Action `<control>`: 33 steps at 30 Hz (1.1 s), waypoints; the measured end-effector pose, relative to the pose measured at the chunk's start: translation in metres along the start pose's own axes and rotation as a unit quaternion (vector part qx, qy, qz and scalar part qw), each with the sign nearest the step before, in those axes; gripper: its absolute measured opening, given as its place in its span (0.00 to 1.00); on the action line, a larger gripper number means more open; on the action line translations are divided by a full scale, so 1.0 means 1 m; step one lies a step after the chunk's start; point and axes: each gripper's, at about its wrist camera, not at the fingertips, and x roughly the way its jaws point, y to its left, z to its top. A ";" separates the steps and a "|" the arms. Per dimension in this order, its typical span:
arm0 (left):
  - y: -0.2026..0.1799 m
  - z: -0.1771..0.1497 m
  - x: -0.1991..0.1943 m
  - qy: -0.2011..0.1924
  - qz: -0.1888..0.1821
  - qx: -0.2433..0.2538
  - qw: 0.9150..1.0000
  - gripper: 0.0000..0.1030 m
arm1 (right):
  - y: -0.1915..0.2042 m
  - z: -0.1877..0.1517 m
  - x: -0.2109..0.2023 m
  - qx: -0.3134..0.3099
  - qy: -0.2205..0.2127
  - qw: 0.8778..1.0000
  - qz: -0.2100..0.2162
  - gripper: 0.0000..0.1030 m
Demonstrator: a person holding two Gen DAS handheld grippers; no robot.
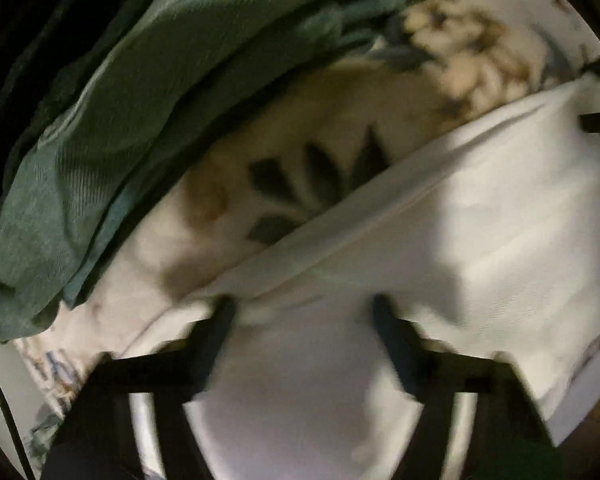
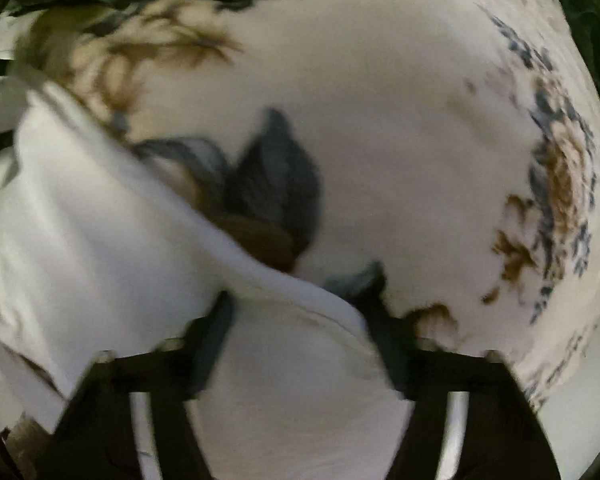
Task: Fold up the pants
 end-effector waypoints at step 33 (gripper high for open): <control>-0.083 -0.310 -0.040 -0.025 -0.181 -0.366 0.912 0.02 | 0.222 -0.255 -0.018 0.015 -0.023 1.000 0.002 0.09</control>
